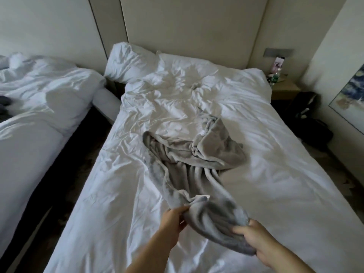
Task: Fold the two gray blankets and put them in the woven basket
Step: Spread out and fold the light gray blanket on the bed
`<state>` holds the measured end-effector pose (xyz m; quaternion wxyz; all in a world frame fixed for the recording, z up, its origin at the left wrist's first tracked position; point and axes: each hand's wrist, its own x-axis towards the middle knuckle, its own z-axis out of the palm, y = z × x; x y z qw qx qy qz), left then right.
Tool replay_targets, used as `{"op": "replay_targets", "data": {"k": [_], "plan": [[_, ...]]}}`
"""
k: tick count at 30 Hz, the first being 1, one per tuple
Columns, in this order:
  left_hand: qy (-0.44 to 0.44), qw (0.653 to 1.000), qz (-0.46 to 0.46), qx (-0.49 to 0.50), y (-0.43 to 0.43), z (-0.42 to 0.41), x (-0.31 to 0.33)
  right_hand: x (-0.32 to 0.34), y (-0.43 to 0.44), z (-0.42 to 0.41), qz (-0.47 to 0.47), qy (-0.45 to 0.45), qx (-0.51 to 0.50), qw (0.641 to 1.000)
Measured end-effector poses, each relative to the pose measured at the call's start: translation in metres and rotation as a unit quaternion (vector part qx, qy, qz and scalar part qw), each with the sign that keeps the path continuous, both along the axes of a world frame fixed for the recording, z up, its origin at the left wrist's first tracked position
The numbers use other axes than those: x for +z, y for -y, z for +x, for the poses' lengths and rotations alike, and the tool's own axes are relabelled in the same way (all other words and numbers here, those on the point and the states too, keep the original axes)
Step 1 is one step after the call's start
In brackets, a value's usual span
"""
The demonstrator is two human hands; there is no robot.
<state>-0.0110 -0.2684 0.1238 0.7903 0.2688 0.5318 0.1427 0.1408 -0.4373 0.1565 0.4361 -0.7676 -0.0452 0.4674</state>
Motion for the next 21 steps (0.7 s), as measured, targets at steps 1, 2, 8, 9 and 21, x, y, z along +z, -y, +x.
{"op": "replay_targets", "data": {"k": [1, 2, 8, 9, 21], "plan": [[0.013, 1.000, -0.005, 0.028, 0.005, 0.005, 0.003, -0.001, 0.005, 0.012, -0.010, -0.006, -0.004, 1.000], [0.023, 0.998, -0.010, 0.049, 0.011, 0.011, 0.006, -0.002, 0.010, 0.024, -0.017, -0.001, -0.008, 1.000], [0.094, 0.995, -0.010, 0.035, 0.066, 0.068, 0.042, 0.024, 0.016, 0.083, -0.045, 0.175, 0.088, 0.980], [0.106, 0.994, -0.009, 0.008, 0.079, 0.078, 0.049, 0.035, 0.012, 0.086, 0.024, 0.120, 0.104, 0.987], [-0.111, 0.954, 0.071, -0.270, 0.139, 0.055, 0.053, 0.016, 0.008, 0.083, -0.037, 0.018, 0.191, 0.981]]}}
